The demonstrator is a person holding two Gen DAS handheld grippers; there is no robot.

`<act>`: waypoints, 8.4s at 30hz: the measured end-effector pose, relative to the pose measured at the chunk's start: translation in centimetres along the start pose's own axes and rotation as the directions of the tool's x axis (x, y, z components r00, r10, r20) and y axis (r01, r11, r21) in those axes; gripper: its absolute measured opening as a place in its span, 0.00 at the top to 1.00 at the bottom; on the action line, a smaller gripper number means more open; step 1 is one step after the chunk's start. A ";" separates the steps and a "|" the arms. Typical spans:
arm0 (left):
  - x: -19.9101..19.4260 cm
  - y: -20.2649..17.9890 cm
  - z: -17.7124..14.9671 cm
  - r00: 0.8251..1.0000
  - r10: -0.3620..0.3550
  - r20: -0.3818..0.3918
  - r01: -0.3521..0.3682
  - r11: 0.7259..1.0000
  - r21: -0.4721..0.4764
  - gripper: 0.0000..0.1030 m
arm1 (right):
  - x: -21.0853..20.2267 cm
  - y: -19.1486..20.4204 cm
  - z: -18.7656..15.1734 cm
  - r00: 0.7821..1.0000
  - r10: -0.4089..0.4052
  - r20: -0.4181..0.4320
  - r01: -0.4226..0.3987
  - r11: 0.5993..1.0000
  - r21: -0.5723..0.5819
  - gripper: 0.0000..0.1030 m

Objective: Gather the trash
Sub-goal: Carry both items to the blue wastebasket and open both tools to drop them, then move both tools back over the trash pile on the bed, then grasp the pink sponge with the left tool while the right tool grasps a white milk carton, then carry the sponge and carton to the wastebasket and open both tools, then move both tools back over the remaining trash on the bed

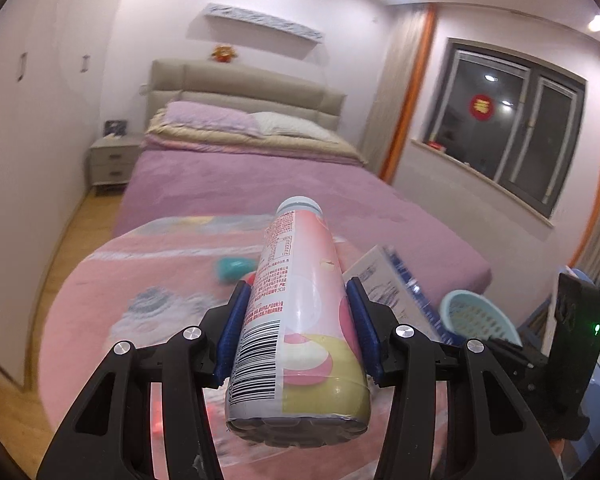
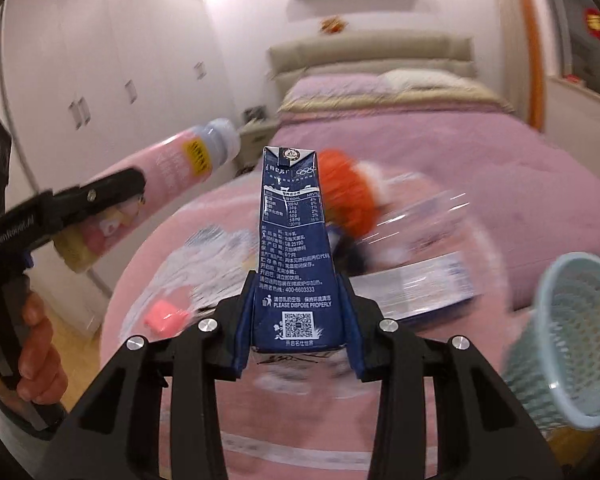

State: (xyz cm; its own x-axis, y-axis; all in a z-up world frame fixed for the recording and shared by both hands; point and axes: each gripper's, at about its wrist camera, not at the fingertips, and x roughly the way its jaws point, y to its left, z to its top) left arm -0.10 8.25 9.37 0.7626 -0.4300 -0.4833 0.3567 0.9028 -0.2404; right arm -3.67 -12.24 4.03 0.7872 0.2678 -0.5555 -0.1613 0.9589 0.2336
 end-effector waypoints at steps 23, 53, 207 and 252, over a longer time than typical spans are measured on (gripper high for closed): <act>23.6 -25.8 -7.0 0.831 -0.349 -0.433 0.428 0.899 0.096 0.54 | -6.8 -28.6 -6.2 0.829 -0.522 -0.198 0.550 0.703 0.451 0.66; 10.2 -15.8 -3.4 0.950 -0.277 -0.145 0.295 0.947 0.125 0.24 | -5.3 -21.3 -2.6 0.892 -0.452 -0.002 0.425 0.838 0.343 0.49; 19.5 -24.0 -6.1 0.924 -0.248 -0.290 0.315 0.926 0.211 0.30 | 1.2 -31.9 -4.9 0.731 -0.654 -0.194 0.682 0.685 0.258 0.32; 9.6 -1.9 -3.9 0.981 0.047 -0.189 -0.030 0.995 0.096 0.31 | 3.6 -14.0 1.5 0.945 -0.316 -0.087 0.318 0.948 0.009 0.28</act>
State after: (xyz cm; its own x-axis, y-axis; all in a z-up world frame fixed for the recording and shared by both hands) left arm 4.42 2.32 1.87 0.6629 -0.3811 -0.6444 0.3839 0.9120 -0.1444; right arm 2.32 -24.83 -0.11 0.7426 -0.0422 -0.6684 0.1033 0.9933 0.0521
